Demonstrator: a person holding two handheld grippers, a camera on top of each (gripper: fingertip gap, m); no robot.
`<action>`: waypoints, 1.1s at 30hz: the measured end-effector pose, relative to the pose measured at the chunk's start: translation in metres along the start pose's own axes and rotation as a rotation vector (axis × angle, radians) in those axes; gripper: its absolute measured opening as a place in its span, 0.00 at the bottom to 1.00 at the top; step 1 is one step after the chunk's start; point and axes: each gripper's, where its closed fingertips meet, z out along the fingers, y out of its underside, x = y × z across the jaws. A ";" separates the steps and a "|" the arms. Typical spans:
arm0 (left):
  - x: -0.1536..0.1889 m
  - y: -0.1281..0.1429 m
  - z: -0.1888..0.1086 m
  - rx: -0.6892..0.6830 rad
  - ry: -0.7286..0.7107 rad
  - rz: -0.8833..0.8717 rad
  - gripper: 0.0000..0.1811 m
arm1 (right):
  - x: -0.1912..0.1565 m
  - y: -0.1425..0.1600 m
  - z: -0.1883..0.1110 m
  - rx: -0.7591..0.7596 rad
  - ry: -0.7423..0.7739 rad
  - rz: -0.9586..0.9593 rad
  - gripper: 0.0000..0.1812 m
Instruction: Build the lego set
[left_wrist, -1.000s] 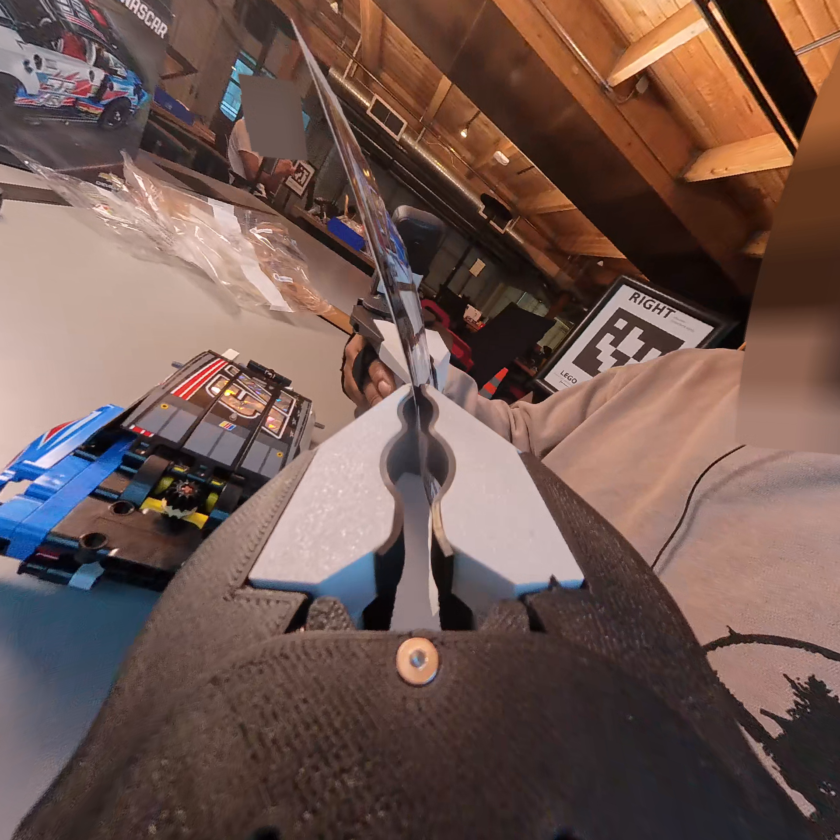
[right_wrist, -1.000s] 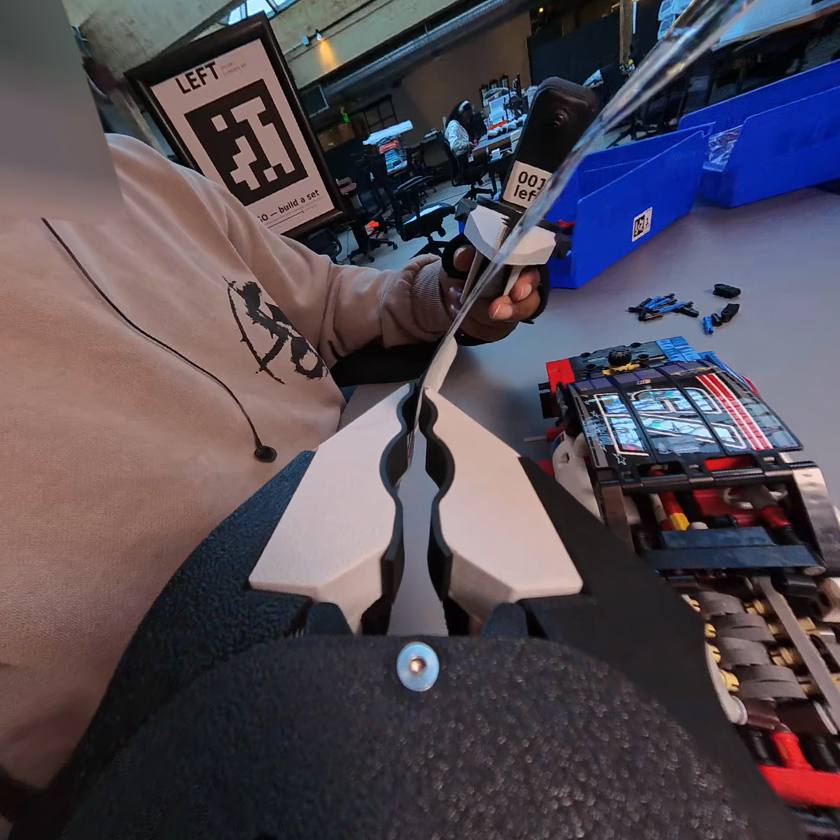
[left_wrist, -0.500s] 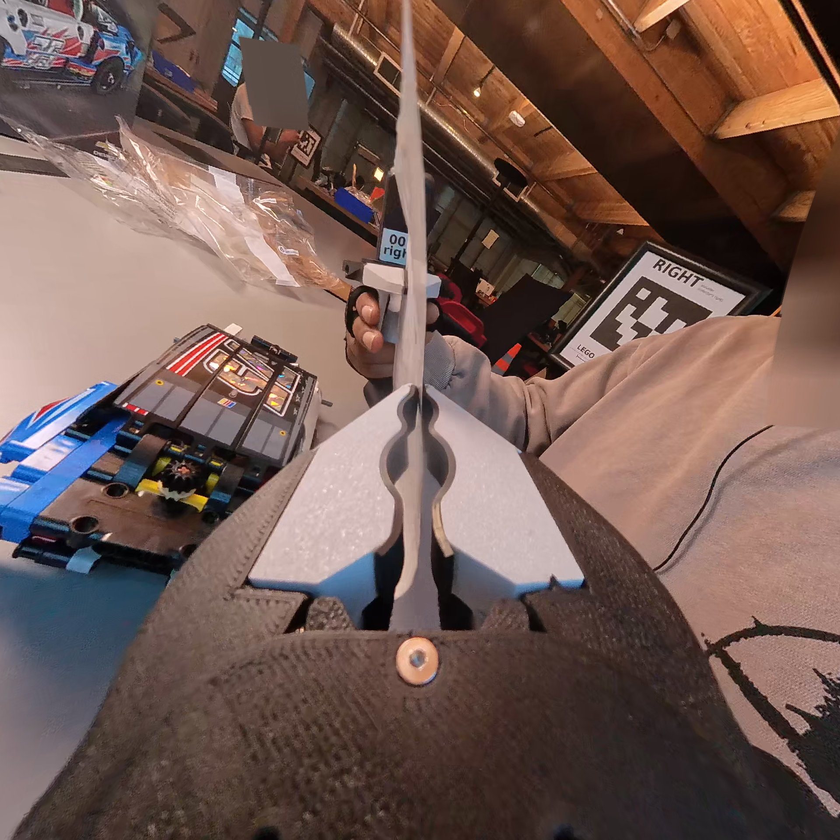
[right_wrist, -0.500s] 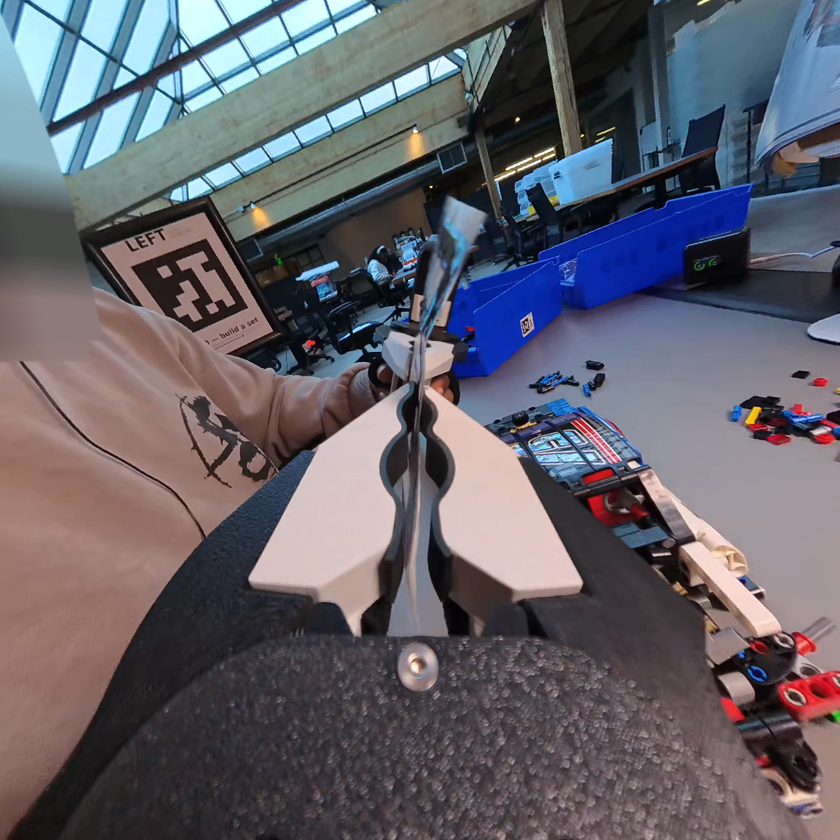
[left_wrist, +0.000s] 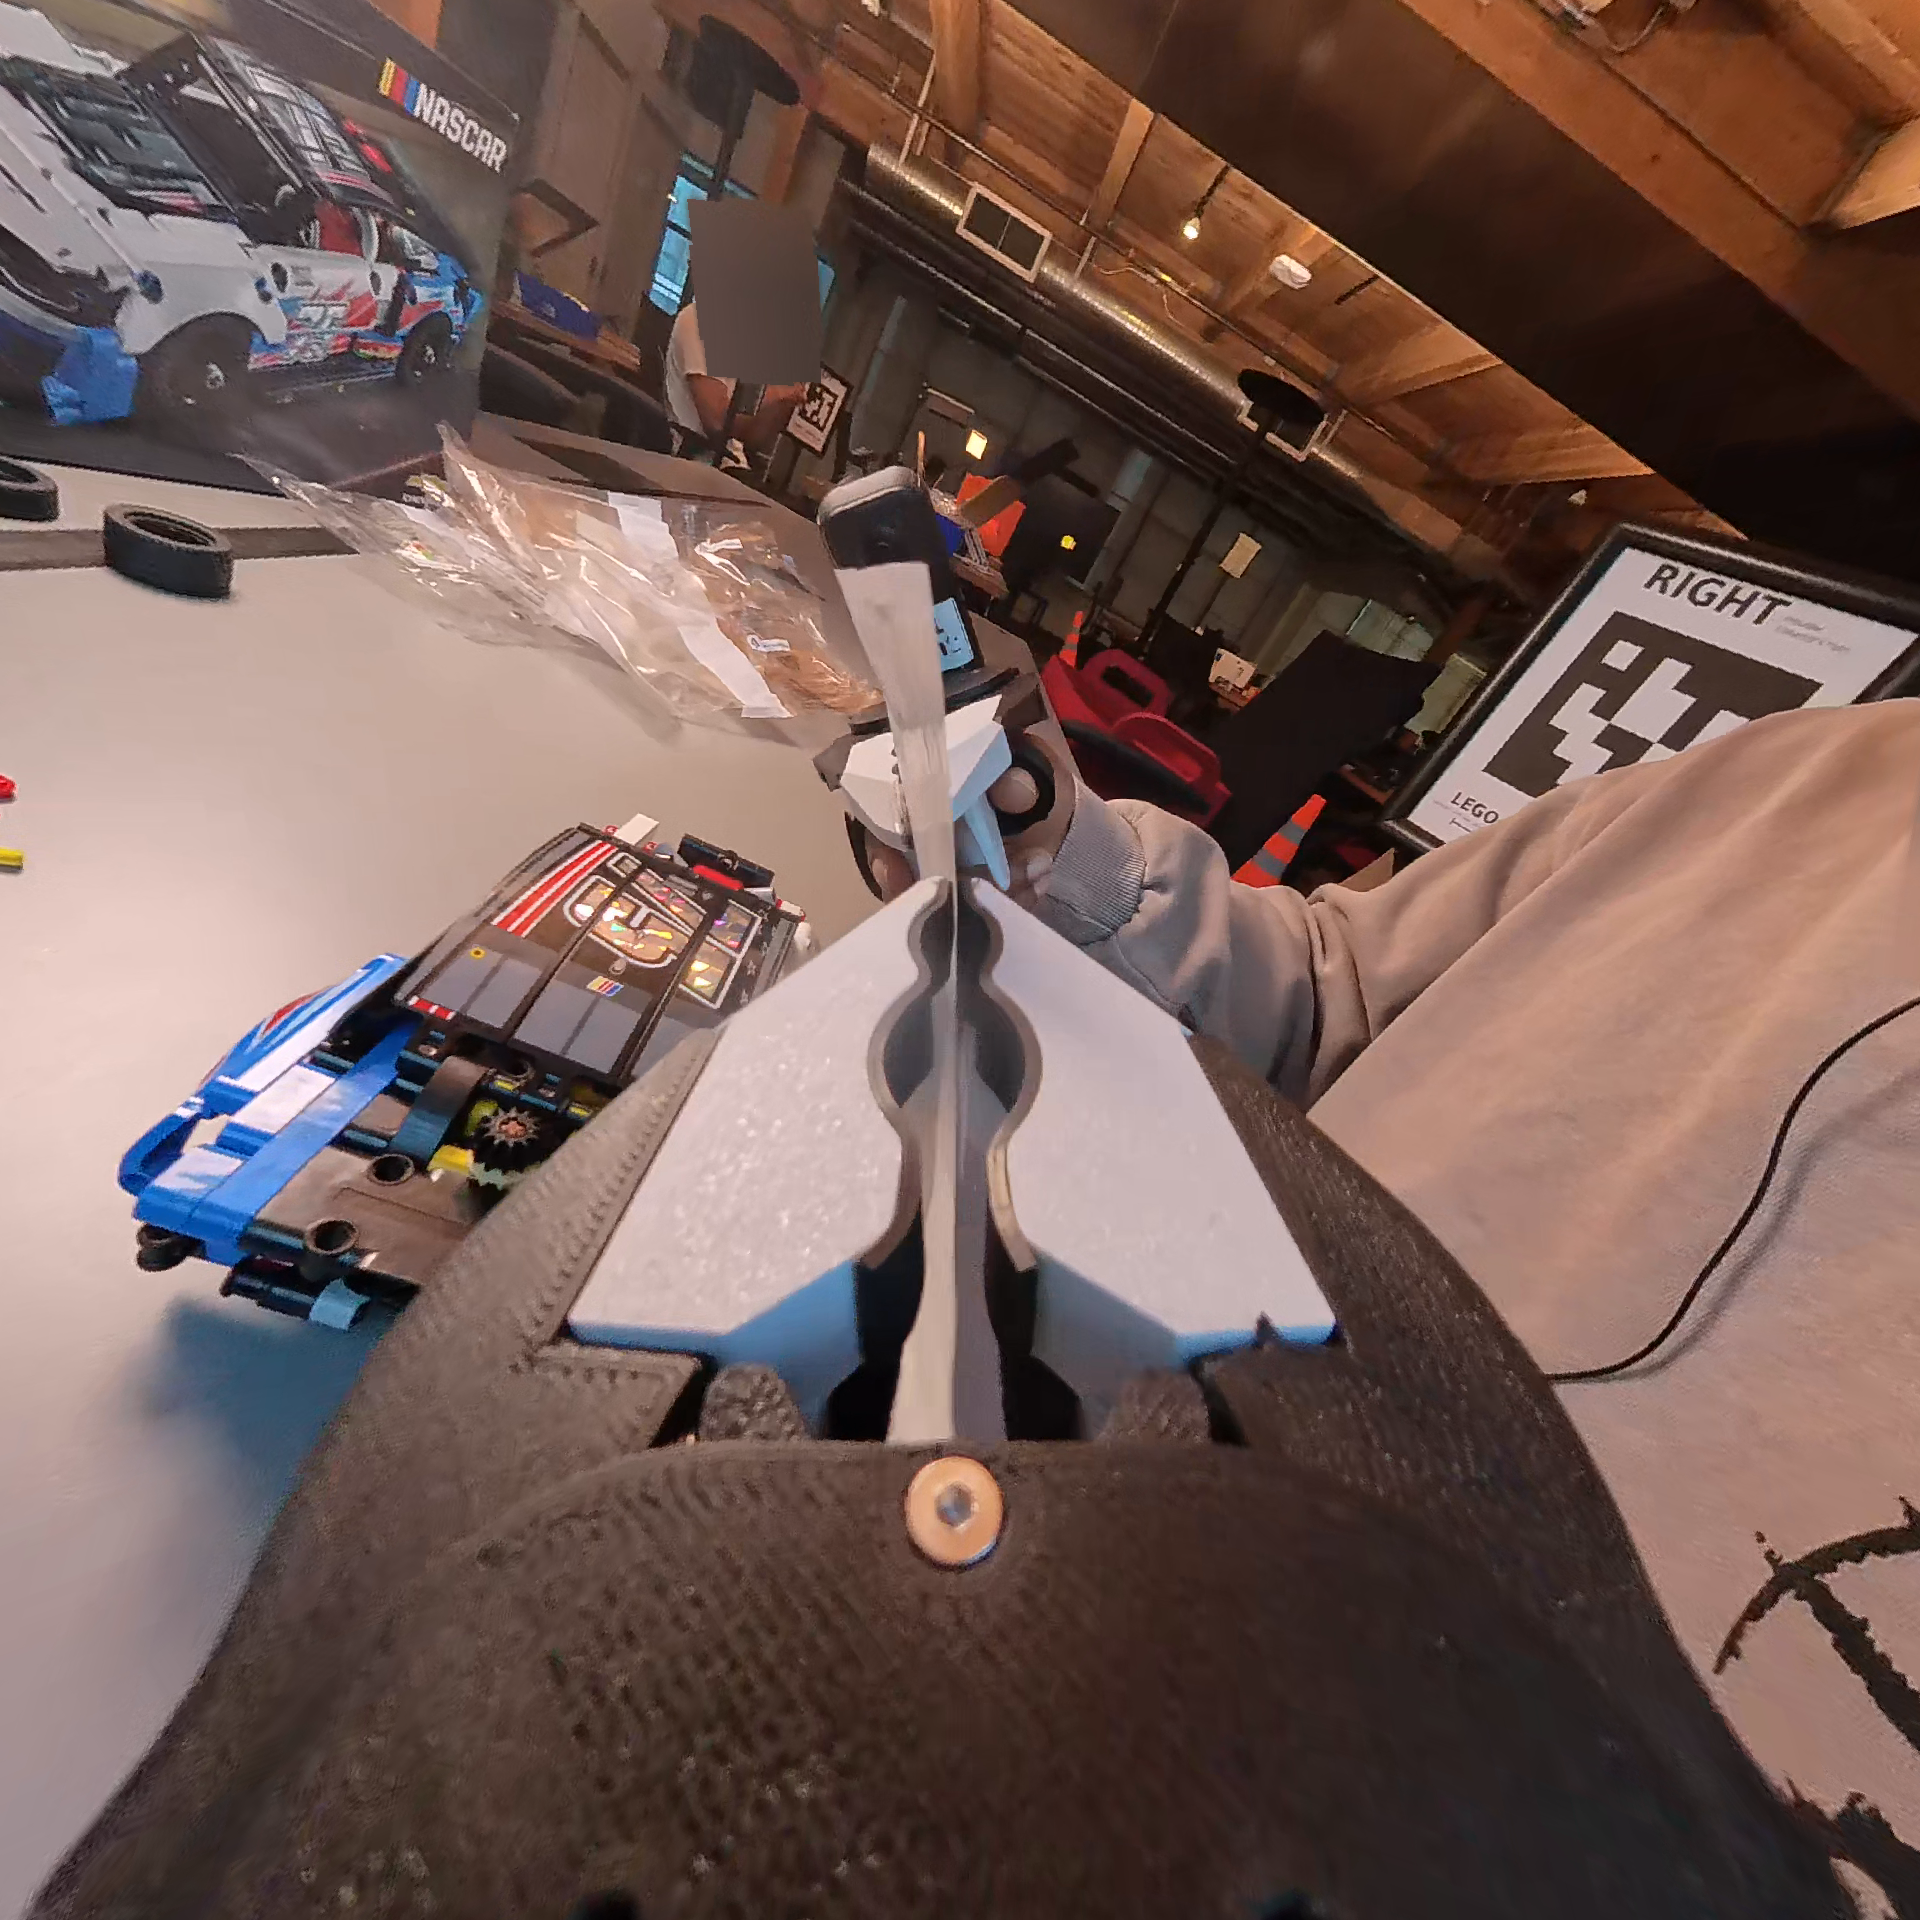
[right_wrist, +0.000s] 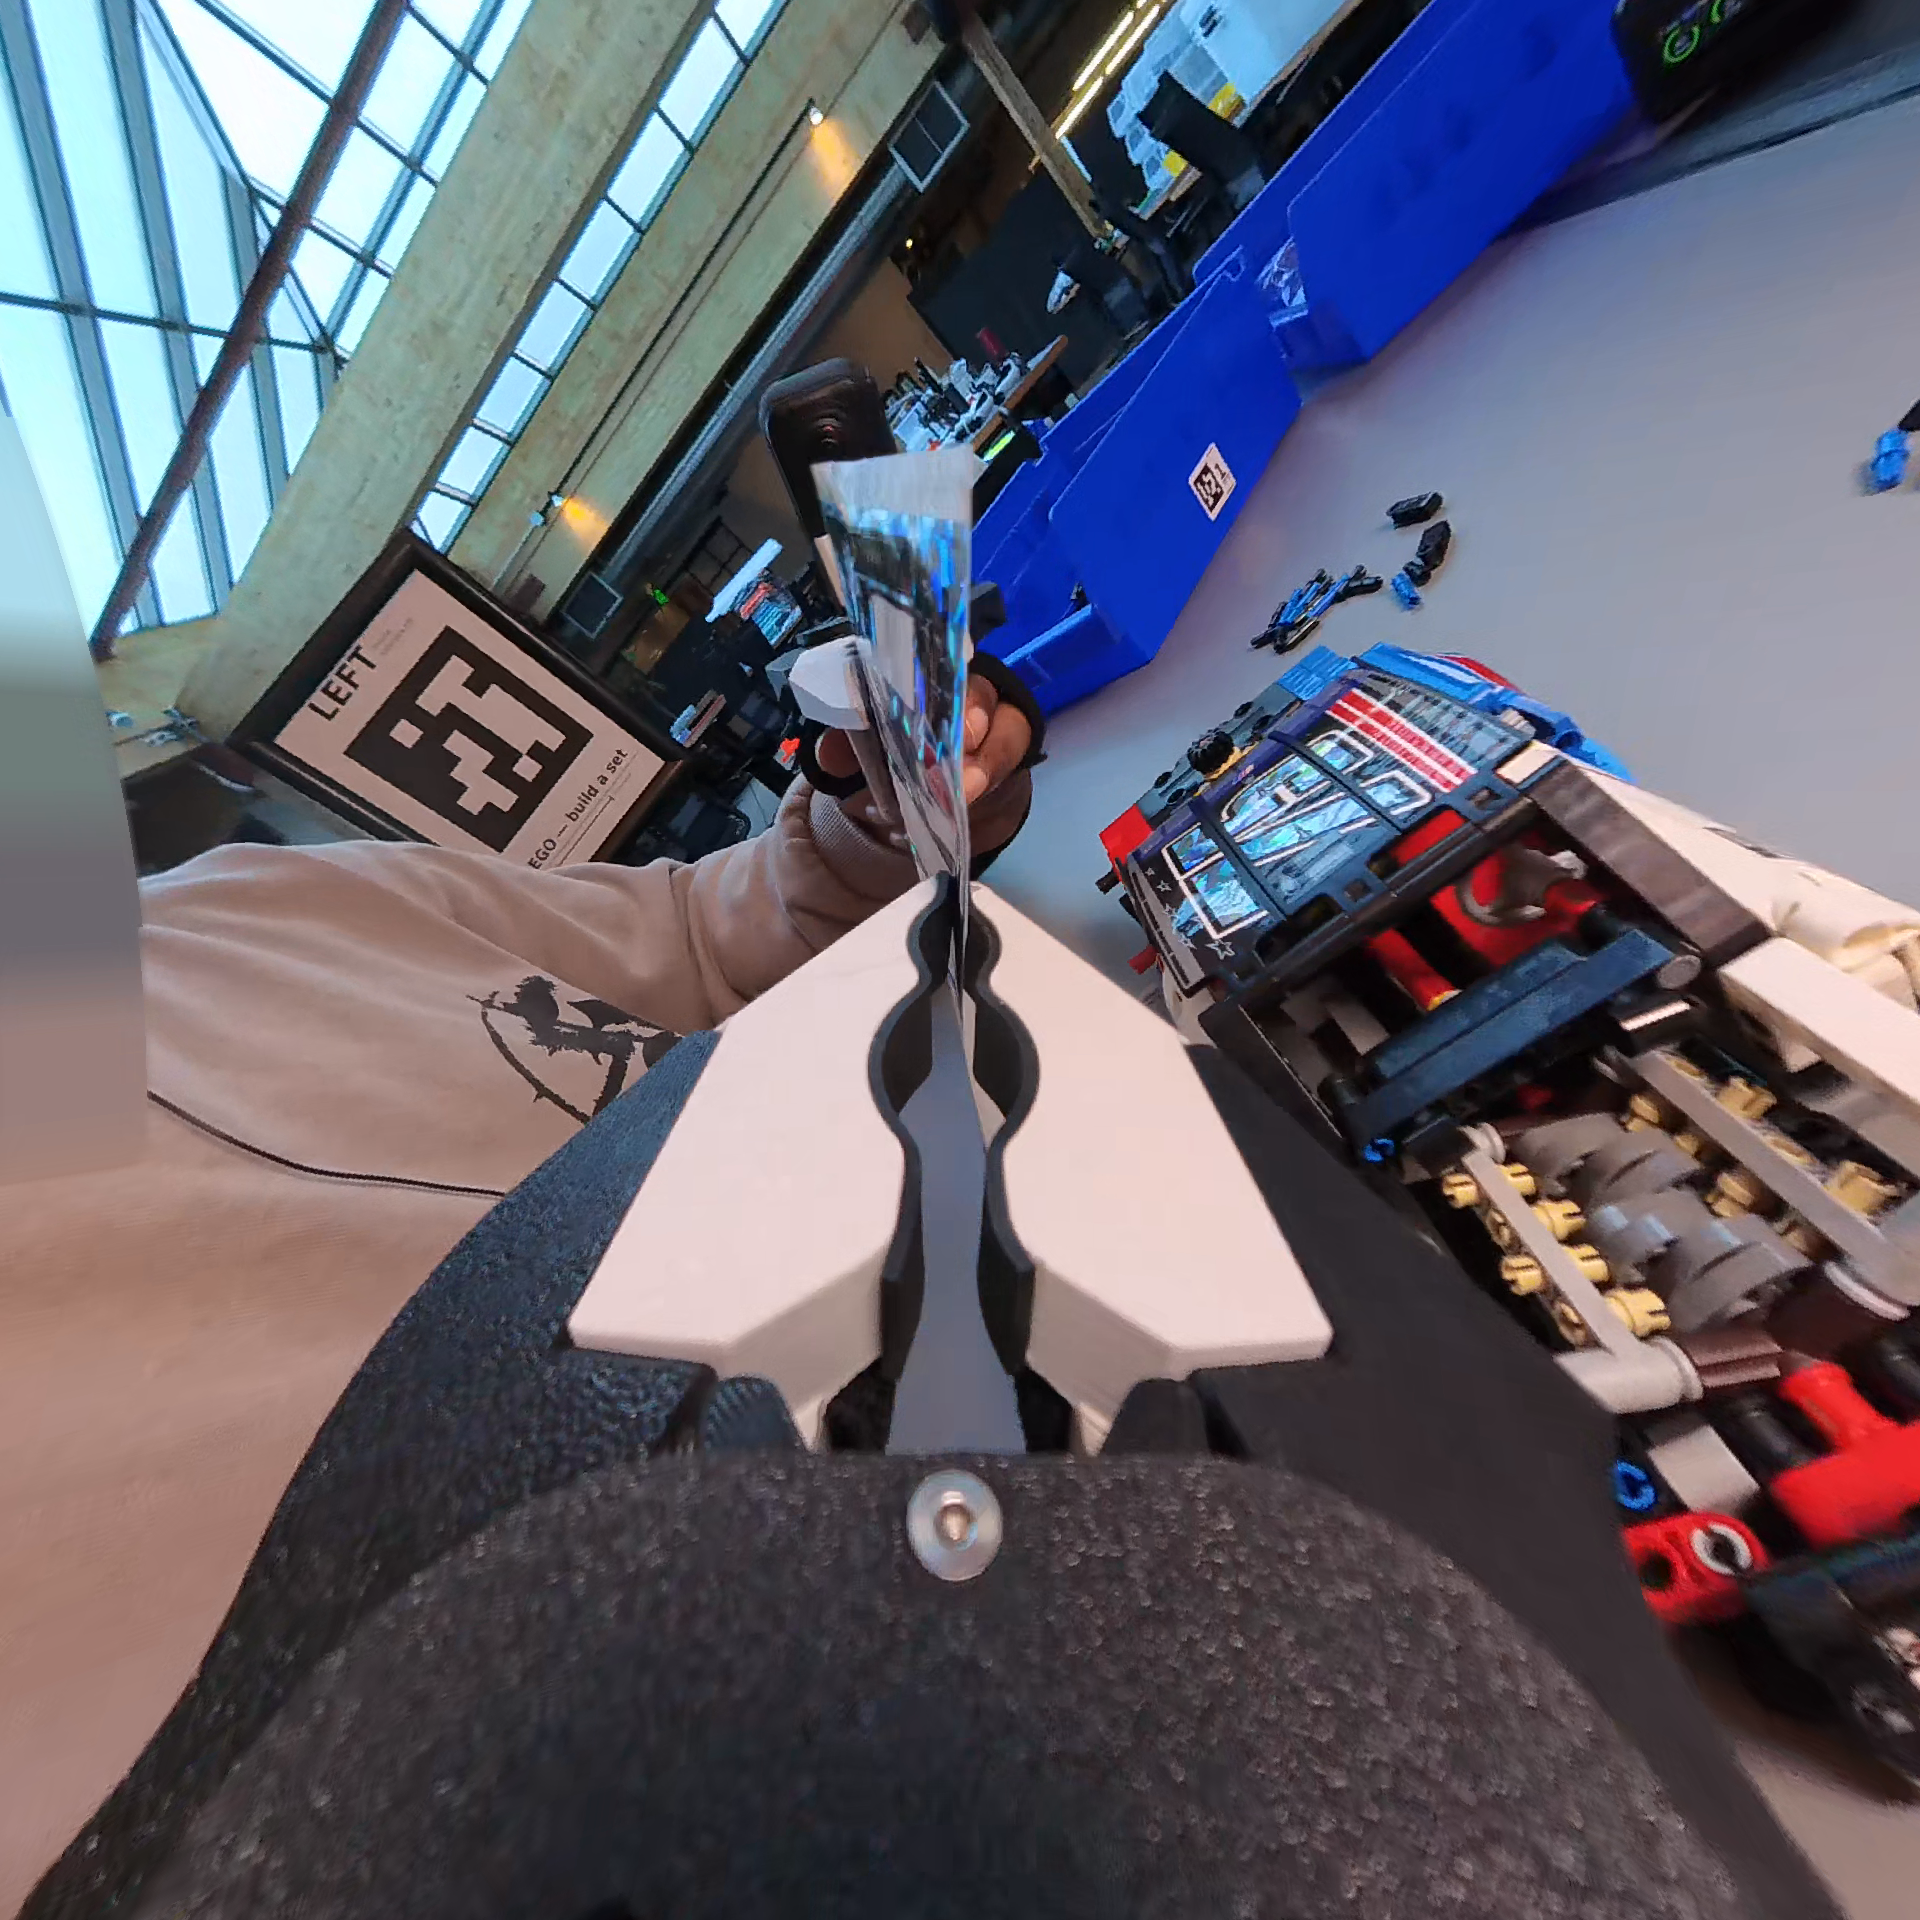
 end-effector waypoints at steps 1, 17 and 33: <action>0.001 0.000 0.001 0.005 0.011 -0.028 0.00 | 0.003 -0.003 -0.001 0.011 0.025 -0.017 0.00; -0.005 -0.004 0.005 0.057 0.017 -0.181 0.00 | -0.006 -0.010 0.049 -0.385 0.572 -1.272 0.39; 0.027 -0.002 0.002 -0.039 0.036 0.181 0.03 | -0.031 0.014 0.068 -0.310 0.172 -0.952 0.06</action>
